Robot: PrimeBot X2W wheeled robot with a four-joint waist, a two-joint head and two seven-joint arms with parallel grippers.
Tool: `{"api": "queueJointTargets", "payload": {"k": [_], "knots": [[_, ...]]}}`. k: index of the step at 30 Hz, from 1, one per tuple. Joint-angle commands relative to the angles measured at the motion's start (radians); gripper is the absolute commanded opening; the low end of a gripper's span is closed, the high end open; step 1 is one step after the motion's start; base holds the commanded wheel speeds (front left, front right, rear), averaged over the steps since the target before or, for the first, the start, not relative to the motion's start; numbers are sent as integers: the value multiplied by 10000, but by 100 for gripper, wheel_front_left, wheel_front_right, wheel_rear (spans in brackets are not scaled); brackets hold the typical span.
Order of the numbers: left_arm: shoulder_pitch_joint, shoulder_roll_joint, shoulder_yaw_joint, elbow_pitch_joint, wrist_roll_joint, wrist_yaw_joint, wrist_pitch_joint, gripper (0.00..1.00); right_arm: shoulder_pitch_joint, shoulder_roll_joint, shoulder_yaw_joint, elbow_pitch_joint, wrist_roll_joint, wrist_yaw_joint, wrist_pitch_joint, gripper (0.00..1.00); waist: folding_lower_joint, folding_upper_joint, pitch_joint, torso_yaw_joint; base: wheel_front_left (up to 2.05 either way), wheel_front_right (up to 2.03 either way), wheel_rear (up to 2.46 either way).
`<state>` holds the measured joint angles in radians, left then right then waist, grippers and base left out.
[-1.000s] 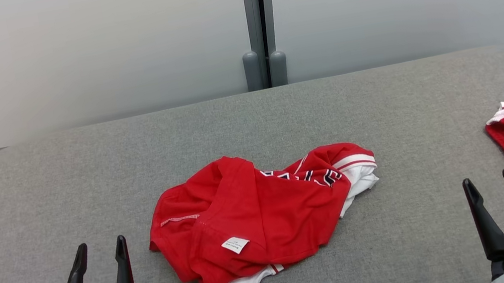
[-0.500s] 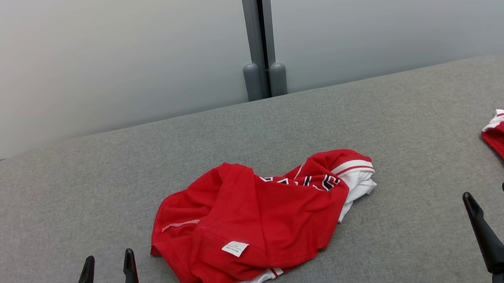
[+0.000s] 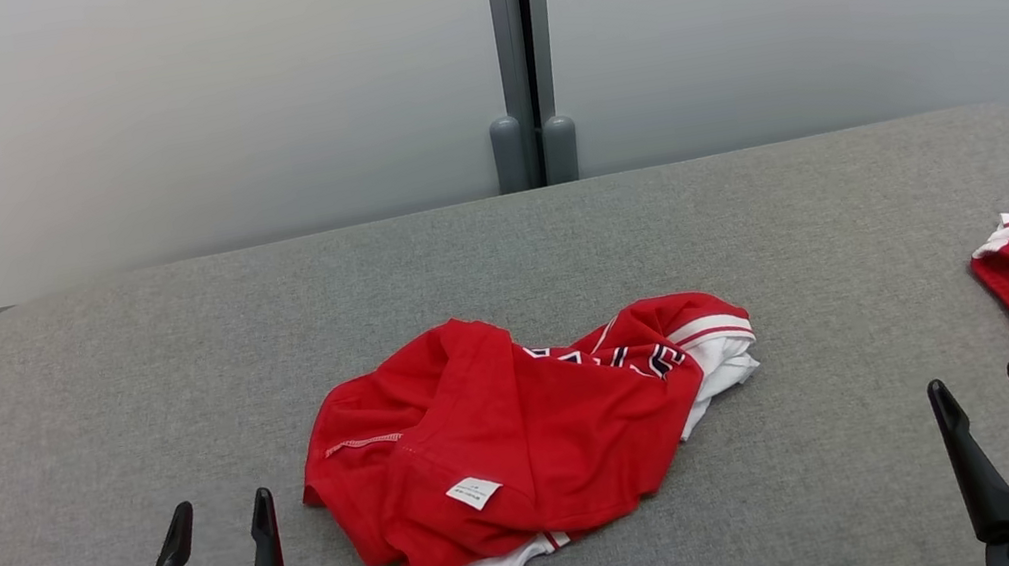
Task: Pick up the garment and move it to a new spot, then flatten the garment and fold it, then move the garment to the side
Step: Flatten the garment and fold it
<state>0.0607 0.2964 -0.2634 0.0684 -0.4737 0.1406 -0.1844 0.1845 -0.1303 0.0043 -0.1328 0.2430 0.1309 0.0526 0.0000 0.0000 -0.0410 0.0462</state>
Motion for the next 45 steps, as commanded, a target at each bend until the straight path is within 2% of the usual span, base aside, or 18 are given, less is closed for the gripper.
{"api": "queueJointTargets", "payload": {"k": [1, 5, 11, 12, 19, 22, 24, 28, 32, 35, 42, 45], "knots": [[82, 27, -52, -85, 107, 66, 85, 100, -96, 8, -30, 13, -38, -4, -13, 100, 0, 0, 48, 1, 0, 0, 0], [-553, -42, -500, -112, 229, -150, 553, 100, -196, 2, -55, -29, -24, -4, 24, 100, 0, 0, 287, 55, 0, 0, 0], [-2023, -384, -1324, 908, -183, -1039, 2025, 100, -565, -76, 212, -80, -40, -4, 24, 100, 0, 0, 930, -233, 0, 0, 0], [-2023, -384, -1324, 908, -183, -1039, 2025, 100, -565, -76, 212, -80, -40, -4, 24, 100, 0, 0, 930, -233, 0, 0, 0], [-3432, -507, -1600, 3234, -724, -1803, 3233, 100, -937, -13, 187, 231, 71, -4, -231, 100, 0, 0, 1503, -938, 0, 0, 0], [-3639, -523, -1600, 3645, -761, -1863, 3210, 100, -973, 7, 153, 311, 90, -2, -322, 100, 0, 0, 1602, -1019, 0, 0, 0], [-3715, -507, -1539, 3702, -799, -1932, 3005, 0, -987, -5, 115, 356, 95, -4, -365, 100, 0, 0, 1622, -1030, 0, 0, 0], [-3556, -394, -1562, 3421, -803, -1983, 2893, 0, -1005, -6, -66, 368, 100, -4, -407, 100, 0, 0, 1625, -904, 0, 0, 0], [-3310, -194, -1444, 2806, -753, -1773, 2804, 0, -959, 40, -232, 310, 89, -2, -415, 100, 0, 0, 1566, -603, 0, 0, 0], [-3068, -34, -1108, 2289, -842, -1429, 2550, 0, -935, 56, -342, 296, 82, -4, -344, 100, 0, 0, 1508, -387, 0, 0, 0], [-1452, 311, 331, 1369, -1595, -298, 1977, 0, -984, 83, -503, 229, 136, -4, -226, 100, 0, 0, 1517, -211, 0, 0, 0], [-821, 224, 686, 1390, -1948, -151, 1843, 0, -1025, 171, -658, 135, 125, -4, -146, 100, 0, 0, 1685, -208, 0, 0, 0]]}}
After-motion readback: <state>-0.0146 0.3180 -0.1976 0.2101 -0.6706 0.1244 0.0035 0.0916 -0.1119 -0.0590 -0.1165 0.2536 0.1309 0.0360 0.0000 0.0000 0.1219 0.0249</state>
